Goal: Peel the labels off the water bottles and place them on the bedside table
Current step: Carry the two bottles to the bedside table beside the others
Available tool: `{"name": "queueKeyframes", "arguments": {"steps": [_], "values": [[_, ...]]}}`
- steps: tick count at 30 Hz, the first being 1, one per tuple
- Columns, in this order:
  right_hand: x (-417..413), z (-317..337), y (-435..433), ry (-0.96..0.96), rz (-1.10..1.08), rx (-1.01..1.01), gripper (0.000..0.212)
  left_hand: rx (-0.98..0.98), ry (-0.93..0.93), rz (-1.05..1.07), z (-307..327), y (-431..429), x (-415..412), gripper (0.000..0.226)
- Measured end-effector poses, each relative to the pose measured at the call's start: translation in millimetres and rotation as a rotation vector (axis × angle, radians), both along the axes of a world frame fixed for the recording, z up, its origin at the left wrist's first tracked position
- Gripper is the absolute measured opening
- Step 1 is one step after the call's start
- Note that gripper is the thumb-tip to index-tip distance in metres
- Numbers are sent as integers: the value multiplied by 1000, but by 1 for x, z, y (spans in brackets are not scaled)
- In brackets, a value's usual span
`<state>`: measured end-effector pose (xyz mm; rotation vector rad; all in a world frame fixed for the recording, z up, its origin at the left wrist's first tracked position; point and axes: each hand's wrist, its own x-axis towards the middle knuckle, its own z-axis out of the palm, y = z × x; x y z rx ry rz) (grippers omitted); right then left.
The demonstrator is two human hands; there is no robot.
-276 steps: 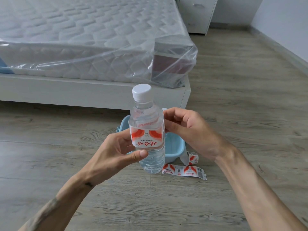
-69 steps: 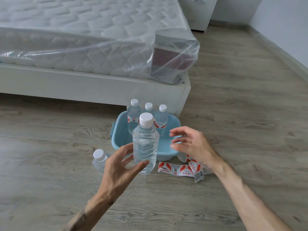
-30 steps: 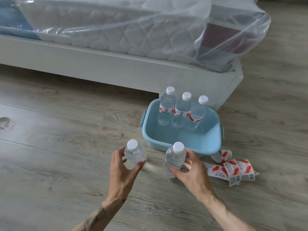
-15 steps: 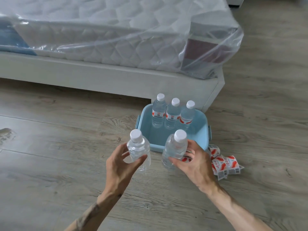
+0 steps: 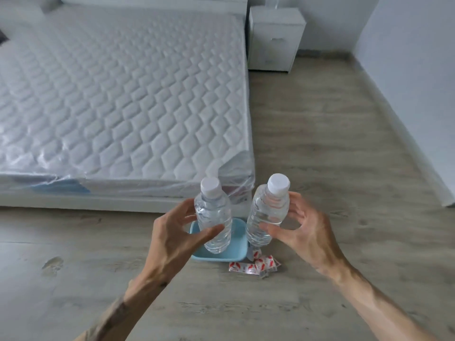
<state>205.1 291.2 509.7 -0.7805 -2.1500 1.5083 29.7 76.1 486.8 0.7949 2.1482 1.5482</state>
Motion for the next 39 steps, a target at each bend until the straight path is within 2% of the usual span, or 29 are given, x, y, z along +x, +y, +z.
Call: {"name": "queueKeyframes", "arguments": {"steps": [4, 8, 11, 14, 19, 22, 28, 32, 39], "values": [[28, 162, 21, 4, -32, 3, 67, -3, 12, -106, 161, 24, 8, 58], [66, 292, 48, 15, -58, -1, 62, 39, 81, -186, 298, 58, 23, 54], [97, 361, 69, 30, -77, 39, 57, 75, 139, -208, 372, 89, 41, 52], [128, 404, 97, 63, -112, 94, 53, 98, 164, -240, 420, 126, 63, 52], [180, 440, 174, 127, -122, 128, 51, 140, 185, -269, 461, 202, 104, 46], [211, 452, 233, 153, -136, 135, 51, 181, 171, -243, 471, 253, 138, 47], [251, 489, 346, 155, -162, 135, 53, 198, 125, -239, 493, 359, 184, 35], [251, 509, 417, 163, -150, 159, 60, 211, 119, -299, 514, 433, 183, 33], [203, 518, 552, 157, -122, 216, 49, 288, 151, -307, 520, 574, 135, 36]]}}
